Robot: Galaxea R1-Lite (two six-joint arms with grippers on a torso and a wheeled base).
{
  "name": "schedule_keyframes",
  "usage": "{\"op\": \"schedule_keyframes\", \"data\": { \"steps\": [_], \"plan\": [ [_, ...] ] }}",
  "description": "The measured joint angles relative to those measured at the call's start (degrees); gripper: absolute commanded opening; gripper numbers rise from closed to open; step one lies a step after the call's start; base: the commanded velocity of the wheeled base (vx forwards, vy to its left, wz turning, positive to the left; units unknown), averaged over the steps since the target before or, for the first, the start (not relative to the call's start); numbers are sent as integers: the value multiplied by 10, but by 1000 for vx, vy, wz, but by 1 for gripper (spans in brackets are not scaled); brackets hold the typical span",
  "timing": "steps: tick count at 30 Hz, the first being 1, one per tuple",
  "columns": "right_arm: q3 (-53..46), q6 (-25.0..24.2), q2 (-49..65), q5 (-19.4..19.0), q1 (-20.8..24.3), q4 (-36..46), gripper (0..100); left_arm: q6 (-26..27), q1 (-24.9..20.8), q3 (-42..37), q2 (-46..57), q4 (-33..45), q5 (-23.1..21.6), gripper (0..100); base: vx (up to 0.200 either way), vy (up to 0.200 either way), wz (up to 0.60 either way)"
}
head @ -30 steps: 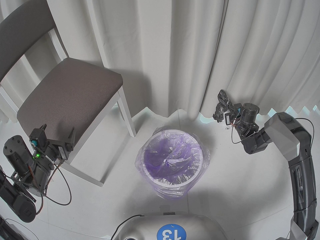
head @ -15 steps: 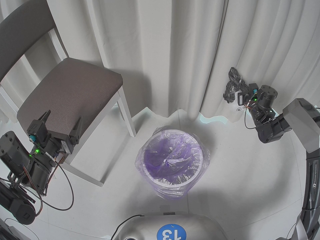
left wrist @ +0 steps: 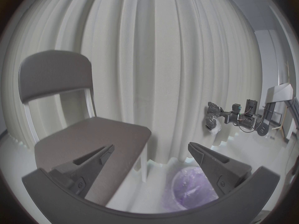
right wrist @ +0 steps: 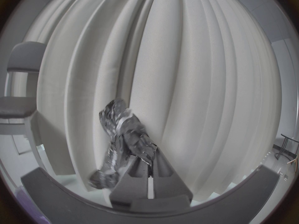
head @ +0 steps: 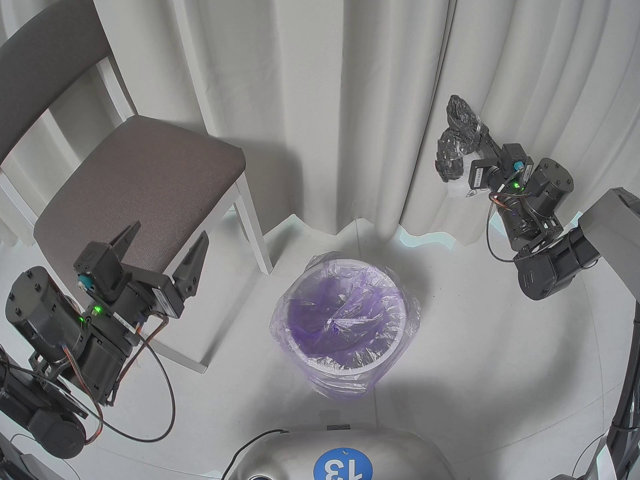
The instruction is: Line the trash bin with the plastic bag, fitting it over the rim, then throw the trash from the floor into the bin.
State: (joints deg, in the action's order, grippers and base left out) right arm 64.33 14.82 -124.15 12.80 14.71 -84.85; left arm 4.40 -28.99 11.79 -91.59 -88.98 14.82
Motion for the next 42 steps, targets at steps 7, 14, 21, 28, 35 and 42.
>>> {"op": "schedule_keyframes", "data": {
  "steps": [7,14,21,28,35,42],
  "plan": [
    [-57,1,19,-2,66,-40,0,-49,-10,-37,3,0,2,100,0,0,0],
    [-116,-29,44,-10,115,12,0,-51,-14,-36,8,0,1,100,0,0,0],
    [-78,-51,79,-15,132,254,0,-49,-18,-31,8,0,0,100,0,0,0],
    [1,-123,110,-40,156,463,0,-46,-26,-36,-10,0,0,100,0,0,0],
    [5,-195,125,-50,216,490,0,-45,-28,-44,-28,0,0,100,0,0,0],
    [-35,-202,115,-51,255,471,0,-47,-27,-46,-41,0,0,100,0,0,0]
  ]
}}
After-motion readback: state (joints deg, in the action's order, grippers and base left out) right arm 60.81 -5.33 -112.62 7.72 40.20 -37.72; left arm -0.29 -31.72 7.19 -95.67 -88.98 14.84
